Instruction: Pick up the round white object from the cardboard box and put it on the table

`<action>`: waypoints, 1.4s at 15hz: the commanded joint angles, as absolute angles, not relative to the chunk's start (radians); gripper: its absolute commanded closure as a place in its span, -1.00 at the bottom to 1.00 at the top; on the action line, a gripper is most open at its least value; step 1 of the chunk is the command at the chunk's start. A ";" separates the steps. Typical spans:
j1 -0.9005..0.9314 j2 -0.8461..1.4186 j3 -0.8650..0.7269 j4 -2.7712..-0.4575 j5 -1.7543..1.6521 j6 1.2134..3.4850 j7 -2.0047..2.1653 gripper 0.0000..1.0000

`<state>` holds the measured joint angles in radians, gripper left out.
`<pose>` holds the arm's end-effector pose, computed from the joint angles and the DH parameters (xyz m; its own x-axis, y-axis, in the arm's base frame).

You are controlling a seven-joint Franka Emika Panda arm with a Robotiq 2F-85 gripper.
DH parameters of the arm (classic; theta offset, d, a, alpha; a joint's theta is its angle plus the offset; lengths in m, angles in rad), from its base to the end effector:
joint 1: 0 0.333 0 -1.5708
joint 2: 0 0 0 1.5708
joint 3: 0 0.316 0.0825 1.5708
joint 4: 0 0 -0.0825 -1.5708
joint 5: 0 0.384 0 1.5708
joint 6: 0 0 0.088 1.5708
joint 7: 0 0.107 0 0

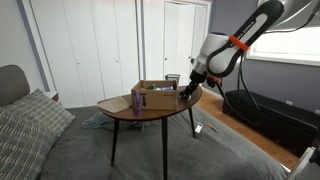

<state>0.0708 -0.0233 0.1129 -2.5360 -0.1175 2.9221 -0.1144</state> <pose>0.4811 0.0968 0.3254 0.8385 0.3877 0.3829 0.3727 -0.9207 0.1160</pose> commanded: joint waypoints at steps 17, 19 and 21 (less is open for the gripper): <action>0.073 0.047 0.139 -2.503 0.001 2.983 -0.240 -0.69; 0.073 0.048 0.141 -2.502 0.012 2.981 -0.250 -0.52; 0.073 0.048 0.142 -2.500 0.024 2.980 -0.259 -0.45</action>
